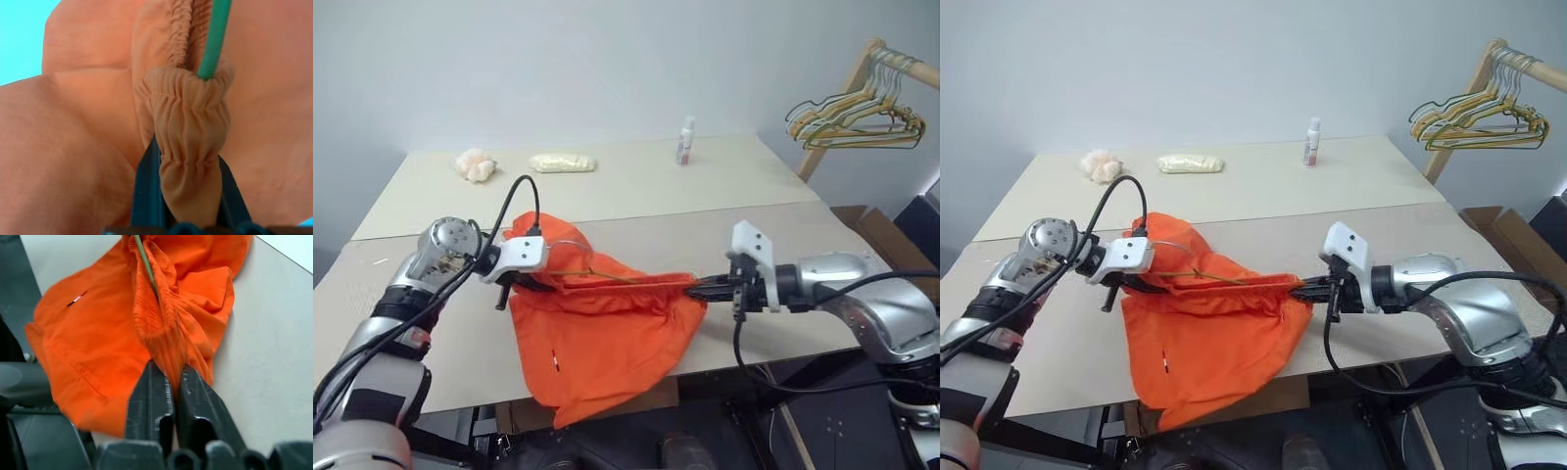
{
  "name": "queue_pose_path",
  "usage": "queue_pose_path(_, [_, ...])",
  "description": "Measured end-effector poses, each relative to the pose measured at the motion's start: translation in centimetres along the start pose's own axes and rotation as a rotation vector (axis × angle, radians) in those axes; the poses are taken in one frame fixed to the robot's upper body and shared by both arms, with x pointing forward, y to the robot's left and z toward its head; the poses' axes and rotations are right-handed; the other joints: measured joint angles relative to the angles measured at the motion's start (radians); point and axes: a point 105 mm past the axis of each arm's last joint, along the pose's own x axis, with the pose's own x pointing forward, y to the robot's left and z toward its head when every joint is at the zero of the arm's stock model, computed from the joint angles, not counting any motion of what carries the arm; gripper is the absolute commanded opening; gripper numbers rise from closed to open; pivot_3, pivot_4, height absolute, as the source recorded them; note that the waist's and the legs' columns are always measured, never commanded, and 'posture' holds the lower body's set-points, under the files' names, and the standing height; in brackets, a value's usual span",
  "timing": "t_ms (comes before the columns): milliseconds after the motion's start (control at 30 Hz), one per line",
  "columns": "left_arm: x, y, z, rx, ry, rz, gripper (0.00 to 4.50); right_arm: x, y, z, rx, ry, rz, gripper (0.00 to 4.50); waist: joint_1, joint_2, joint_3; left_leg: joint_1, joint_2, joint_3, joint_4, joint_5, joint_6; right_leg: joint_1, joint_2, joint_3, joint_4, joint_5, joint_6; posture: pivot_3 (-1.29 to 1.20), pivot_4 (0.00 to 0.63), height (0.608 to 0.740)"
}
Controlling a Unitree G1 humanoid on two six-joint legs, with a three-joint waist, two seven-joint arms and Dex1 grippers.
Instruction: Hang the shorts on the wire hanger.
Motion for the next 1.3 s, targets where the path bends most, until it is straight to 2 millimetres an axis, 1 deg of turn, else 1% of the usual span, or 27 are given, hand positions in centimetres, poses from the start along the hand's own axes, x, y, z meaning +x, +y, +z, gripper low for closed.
queue_pose_path(67, [-0.1,-0.1,-0.5,-0.022,0.015,-0.003,0.00,-0.1,-0.5,-0.4,0.017,0.020,-0.032,1.79,0.000,0.000,0.000,0.000,0.000,0.000,0.000,0.000,0.000,0.000,0.000,0.000,0.000,0.000,0.000,-0.21,0.000,0.740])
queue_pose_path(133, [-0.1,-0.1,-0.7,-0.027,0.021,-0.009,0.00,-0.3,-0.9,-0.6,0.033,0.027,-0.053,2.55,0.000,0.000,0.000,0.000,0.000,0.000,0.000,0.000,0.000,0.000,0.000,0.000,0.000,0.000,0.000,-0.21,0.000,0.740])
queue_pose_path(300, [-0.5,0.2,-0.5,-0.029,0.012,-0.003,0.00,-1.2,-1.7,-0.1,0.035,0.014,-0.111,4.20,0.000,0.000,0.000,0.000,0.000,0.000,0.000,0.000,0.000,0.000,0.000,0.000,0.000,0.000,0.000,-0.22,0.000,0.740])
queue_pose_path(367, [-0.4,0.2,-0.3,-0.028,0.007,-0.006,0.00,-1.4,-1.7,0.1,0.035,0.014,-0.122,4.20,0.000,0.000,0.000,0.000,0.000,0.000,0.000,0.000,0.000,0.000,0.000,0.000,0.000,0.000,0.000,-0.22,0.000,0.740])
queue_pose_path(433, [-0.3,0.3,-0.2,-0.027,0.000,-0.007,0.00,-1.3,-0.9,0.7,0.017,0.008,-0.104,4.20,0.000,0.000,0.000,0.000,0.000,0.000,0.000,0.000,0.000,0.000,0.000,0.000,0.001,0.000,0.000,-0.22,0.000,0.740])
queue_pose_path(567, [-0.3,0.8,0.7,-0.012,-0.019,-0.007,0.00,0.1,0.5,2.1,-0.063,0.058,-0.073,4.20,-0.004,0.000,0.000,0.000,0.000,0.000,0.000,0.000,0.000,0.000,0.000,0.000,0.001,0.000,0.000,-0.22,0.000,0.740])
queue_pose_path(667, [-0.6,1.2,1.3,-0.004,-0.038,0.002,0.00,1.5,1.2,1.6,-0.086,0.136,-0.063,4.20,-0.004,0.000,0.000,-0.001,0.000,0.000,0.000,0.000,0.000,-0.001,0.000,0.000,0.001,0.000,0.000,-0.21,0.000,0.740])
queue_pose_path(767, [-0.6,1.2,1.5,-0.009,-0.050,-0.005,0.00,3.0,0.9,1.2,-0.159,0.232,-0.099,4.20,-0.005,0.000,0.000,-0.001,0.000,0.000,0.000,0.000,0.000,-0.002,0.000,0.000,0.001,0.000,0.000,-0.21,0.000,0.740])
queue_pose_path(800, [-0.6,1.2,1.6,-0.011,-0.053,-0.008,0.00,3.4,0.4,1.1,-0.178,0.258,-0.127,4.20,-0.005,0.000,0.000,-0.001,0.000,0.000,0.000,0.000,0.000,-0.002,0.000,0.000,0.002,0.000,0.000,-0.21,0.000,0.740])
queue_pose_path(900, [-0.6,1.2,1.9,-0.003,-0.064,-0.013,0.00,4.6,-1.4,0.2,-0.174,0.322,-0.195,4.20,-0.007,0.000,0.000,-0.001,0.000,0.000,0.001,0.000,0.000,-0.002,0.000,0.000,0.002,0.000,0.000,-0.21,0.000,0.740])
queue_pose_path(967, [-0.7,1.2,2.0,0.002,-0.068,-0.015,0.00,5.0,-2.0,-0.2,-0.161,0.345,-0.204,4.20,-0.007,0.000,0.000,-0.002,0.000,0.000,0.001,0.000,0.000,-0.002,0.000,0.000,0.003,0.000,0.000,-0.21,0.000,0.740])
queue_pose_path(1033, [-0.8,1.2,2.2,0.009,-0.071,-0.020,0.00,5.4,-2.2,-0.1,-0.166,0.354,-0.186,4.20,-0.010,0.000,0.000,-0.003,0.000,0.000,0.001,0.000,0.000,-0.002,0.000,0.000,0.003,0.000,0.000,-0.21,0.000,0.740])
queue_pose_path(1067, [-0.8,1.2,2.3,0.012,-0.075,-0.020,0.00,5.7,-2.2,0.1,-0.170,0.354,-0.165,3.84,-0.012,0.000,0.000,-0.003,0.000,-0.001,0.001,0.000,0.000,-0.002,0.000,-0.001,0.003,0.000,0.000,-0.21,0.000,0.740])
queue_pose_path(1100, [-0.9,1.2,2.4,0.015,-0.077,-0.021,0.00,5.9,-2.1,0.1,-0.172,0.355,-0.148,3.66,-0.014,0.000,0.000,-0.003,0.000,-0.001,0.001,0.000,0.000,-0.002,0.000,-0.001,0.003,0.000,0.000,-0.21,0.000,0.740])
queue_pose_path(1200, [-0.7,1.2,2.7,0.024,-0.089,-0.024,0.00,6.4,-2.1,-0.1,-0.179,0.373,-0.100,2.66,-0.021,0.000,0.000,-0.003,0.000,-0.001,0.001,0.000,0.000,-0.002,0.000,-0.001,0.003,0.000,0.000,-0.21,0.000,0.740])
queue_pose_path(1233, [-0.7,1.2,2.8,0.025,-0.093,-0.025,0.00,6.6,-2.0,-0.2,-0.176,0.376,-0.083,2.23,-0.025,0.000,0.000,-0.003,0.000,-0.001,0.001,0.000,0.000,-0.002,0.000,-0.001,0.003,0.000,0.000,-0.21,0.000,0.740])
queue_pose_path(1300, [-0.5,1.2,2.9,0.028,-0.099,-0.027,0.00,6.9,-1.9,-0.1,-0.185,0.383,-0.055,1.51,-0.030,0.000,0.000,-0.003,0.000,-0.002,0.001,0.000,0.000,-0.002,0.000,-0.001,0.003,0.000,0.000,-0.21,0.000,0.740])
